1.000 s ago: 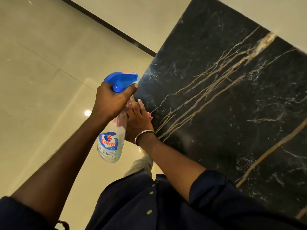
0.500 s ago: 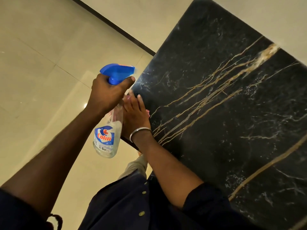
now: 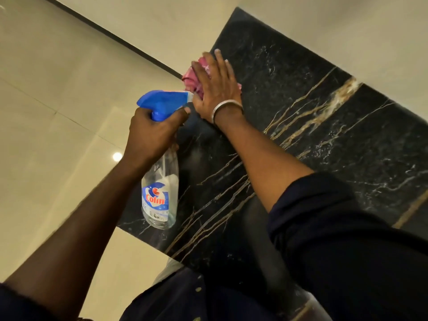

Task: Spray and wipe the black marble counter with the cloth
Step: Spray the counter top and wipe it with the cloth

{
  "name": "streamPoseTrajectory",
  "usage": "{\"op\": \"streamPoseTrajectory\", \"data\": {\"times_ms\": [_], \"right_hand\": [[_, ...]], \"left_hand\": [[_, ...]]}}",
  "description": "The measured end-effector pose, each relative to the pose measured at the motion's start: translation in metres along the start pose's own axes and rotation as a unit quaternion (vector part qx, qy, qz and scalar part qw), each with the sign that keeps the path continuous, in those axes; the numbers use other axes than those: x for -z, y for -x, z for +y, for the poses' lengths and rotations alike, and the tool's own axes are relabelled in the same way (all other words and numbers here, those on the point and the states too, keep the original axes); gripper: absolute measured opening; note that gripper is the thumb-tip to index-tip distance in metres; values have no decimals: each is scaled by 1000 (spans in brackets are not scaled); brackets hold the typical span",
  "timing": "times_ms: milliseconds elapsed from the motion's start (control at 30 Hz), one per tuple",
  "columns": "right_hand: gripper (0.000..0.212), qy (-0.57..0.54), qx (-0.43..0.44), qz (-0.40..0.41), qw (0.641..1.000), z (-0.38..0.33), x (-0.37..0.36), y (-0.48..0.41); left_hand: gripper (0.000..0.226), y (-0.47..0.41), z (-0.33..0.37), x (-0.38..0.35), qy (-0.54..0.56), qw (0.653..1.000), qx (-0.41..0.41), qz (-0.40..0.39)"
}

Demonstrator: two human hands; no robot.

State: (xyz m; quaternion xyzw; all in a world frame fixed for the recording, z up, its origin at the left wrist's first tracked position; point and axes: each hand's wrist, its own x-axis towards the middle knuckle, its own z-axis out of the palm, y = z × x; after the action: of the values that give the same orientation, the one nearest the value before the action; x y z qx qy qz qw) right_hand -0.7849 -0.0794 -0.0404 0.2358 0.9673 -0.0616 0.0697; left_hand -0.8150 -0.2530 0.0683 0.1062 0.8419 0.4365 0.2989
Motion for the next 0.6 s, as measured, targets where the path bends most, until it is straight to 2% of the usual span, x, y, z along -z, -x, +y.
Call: {"op": "streamPoseTrajectory", "data": {"times_ms": [133,333,600], "right_hand": [[66,-15,-32,24,999,48,12,-39],[63,4,-104,53,993,81,22,-70],[64,1,-141,60,988,102,27,-50]], "left_hand": [[43,-13,14,-13,2,1000,-8,-14],[41,-12,19,-20,-16,999,-18,-30],[42,2,23,-32,-22,998,-30,-51]]}}
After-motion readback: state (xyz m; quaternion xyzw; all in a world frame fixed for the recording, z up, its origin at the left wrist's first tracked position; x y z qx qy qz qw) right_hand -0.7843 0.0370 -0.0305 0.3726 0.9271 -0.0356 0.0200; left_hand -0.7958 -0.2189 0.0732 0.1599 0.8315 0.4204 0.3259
